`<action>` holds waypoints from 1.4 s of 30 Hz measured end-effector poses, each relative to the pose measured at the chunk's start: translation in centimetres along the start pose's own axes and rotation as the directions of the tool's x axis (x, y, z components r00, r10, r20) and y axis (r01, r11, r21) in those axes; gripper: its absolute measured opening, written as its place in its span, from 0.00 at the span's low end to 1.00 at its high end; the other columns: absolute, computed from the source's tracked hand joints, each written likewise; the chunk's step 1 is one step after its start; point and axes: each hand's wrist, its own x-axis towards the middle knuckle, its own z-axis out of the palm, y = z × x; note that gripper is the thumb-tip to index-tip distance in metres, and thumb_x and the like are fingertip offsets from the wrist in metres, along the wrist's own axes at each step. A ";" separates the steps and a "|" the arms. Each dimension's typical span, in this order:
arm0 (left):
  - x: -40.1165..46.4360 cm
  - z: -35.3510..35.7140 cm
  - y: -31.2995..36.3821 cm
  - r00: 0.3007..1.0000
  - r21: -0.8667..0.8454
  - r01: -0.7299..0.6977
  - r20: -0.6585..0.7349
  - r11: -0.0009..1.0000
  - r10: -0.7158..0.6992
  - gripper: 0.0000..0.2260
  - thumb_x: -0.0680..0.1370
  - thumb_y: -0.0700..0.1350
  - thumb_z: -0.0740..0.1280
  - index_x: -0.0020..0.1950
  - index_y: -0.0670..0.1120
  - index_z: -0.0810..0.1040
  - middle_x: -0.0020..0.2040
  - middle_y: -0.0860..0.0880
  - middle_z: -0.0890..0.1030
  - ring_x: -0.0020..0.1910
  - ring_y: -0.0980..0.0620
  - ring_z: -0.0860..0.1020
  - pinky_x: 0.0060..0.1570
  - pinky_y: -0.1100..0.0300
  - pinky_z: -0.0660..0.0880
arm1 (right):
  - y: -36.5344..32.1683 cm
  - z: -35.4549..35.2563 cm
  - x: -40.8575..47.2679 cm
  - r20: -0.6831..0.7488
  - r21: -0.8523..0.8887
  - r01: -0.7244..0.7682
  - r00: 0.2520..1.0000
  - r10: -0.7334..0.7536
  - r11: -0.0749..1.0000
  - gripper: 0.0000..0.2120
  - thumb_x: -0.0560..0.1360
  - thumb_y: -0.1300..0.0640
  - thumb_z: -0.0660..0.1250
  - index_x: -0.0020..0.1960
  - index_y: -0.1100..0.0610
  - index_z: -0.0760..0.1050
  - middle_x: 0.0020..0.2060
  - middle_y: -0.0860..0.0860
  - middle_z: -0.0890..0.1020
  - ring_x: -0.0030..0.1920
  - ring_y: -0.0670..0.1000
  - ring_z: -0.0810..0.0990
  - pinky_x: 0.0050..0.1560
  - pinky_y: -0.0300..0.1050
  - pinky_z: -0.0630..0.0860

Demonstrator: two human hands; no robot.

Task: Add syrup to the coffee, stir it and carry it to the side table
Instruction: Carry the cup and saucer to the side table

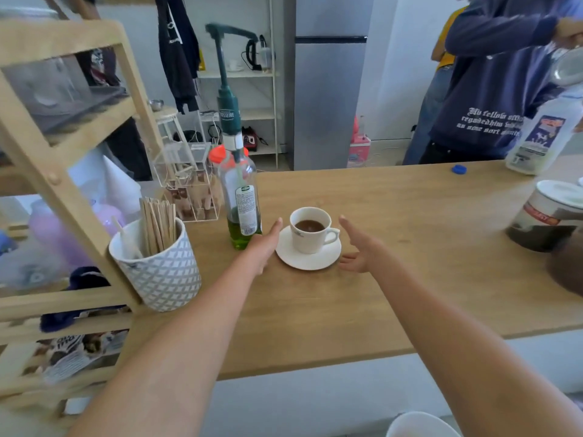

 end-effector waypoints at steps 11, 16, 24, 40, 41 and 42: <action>3.5 1.3 2.4 0.993 -0.093 0.092 0.076 0.991 -0.085 0.39 0.66 0.68 0.69 0.68 0.44 0.69 0.65 0.47 0.75 0.62 0.47 0.73 0.57 0.55 0.74 | -1.6 0.6 1.8 -0.001 0.000 -0.101 0.995 0.101 0.995 0.38 0.65 0.49 0.77 0.66 0.64 0.64 0.48 0.58 0.79 0.43 0.55 0.80 0.48 0.51 0.76; 4.1 1.3 2.8 0.986 -0.121 0.128 0.118 0.984 -0.114 0.28 0.67 0.63 0.72 0.56 0.45 0.73 0.46 0.49 0.78 0.44 0.51 0.75 0.43 0.57 0.72 | -1.8 0.5 2.5 -0.006 -0.009 -0.147 0.989 0.146 0.989 0.32 0.63 0.50 0.78 0.57 0.66 0.69 0.42 0.58 0.78 0.40 0.54 0.80 0.46 0.49 0.77; 3.7 1.6 3.3 0.978 -0.117 0.152 0.161 0.981 -0.132 0.22 0.65 0.59 0.76 0.42 0.45 0.72 0.40 0.48 0.78 0.39 0.52 0.76 0.33 0.59 0.72 | -1.5 -0.8 2.1 -0.007 0.069 -0.133 0.991 0.133 0.989 0.30 0.61 0.51 0.79 0.55 0.65 0.71 0.43 0.56 0.79 0.41 0.53 0.81 0.45 0.49 0.77; -5.2 20.0 5.3 0.841 0.146 -0.030 0.539 0.989 -0.053 0.23 0.66 0.60 0.74 0.41 0.42 0.73 0.39 0.48 0.77 0.37 0.54 0.77 0.37 0.60 0.77 | 2.7 -19.6 -9.3 -0.314 0.426 0.058 0.945 0.088 0.903 0.28 0.60 0.52 0.80 0.51 0.64 0.73 0.46 0.56 0.81 0.44 0.54 0.82 0.45 0.48 0.81; -6.6 21.9 5.2 0.822 0.168 -0.050 0.567 0.985 -0.055 0.23 0.66 0.60 0.74 0.41 0.42 0.72 0.39 0.47 0.77 0.36 0.54 0.77 0.37 0.60 0.77 | 3.4 -21.3 -10.8 -0.345 0.457 0.080 0.934 0.094 0.886 0.28 0.59 0.52 0.80 0.51 0.64 0.73 0.44 0.56 0.81 0.42 0.54 0.82 0.39 0.48 0.80; -7.9 23.6 5.2 0.806 0.183 -0.063 0.588 0.981 -0.058 0.24 0.65 0.61 0.75 0.41 0.42 0.72 0.39 0.47 0.77 0.36 0.54 0.77 0.37 0.60 0.77 | 4.2 -22.8 -12.2 -0.368 0.478 0.097 0.925 0.098 0.873 0.29 0.59 0.51 0.80 0.52 0.64 0.73 0.44 0.56 0.81 0.41 0.54 0.82 0.37 0.48 0.79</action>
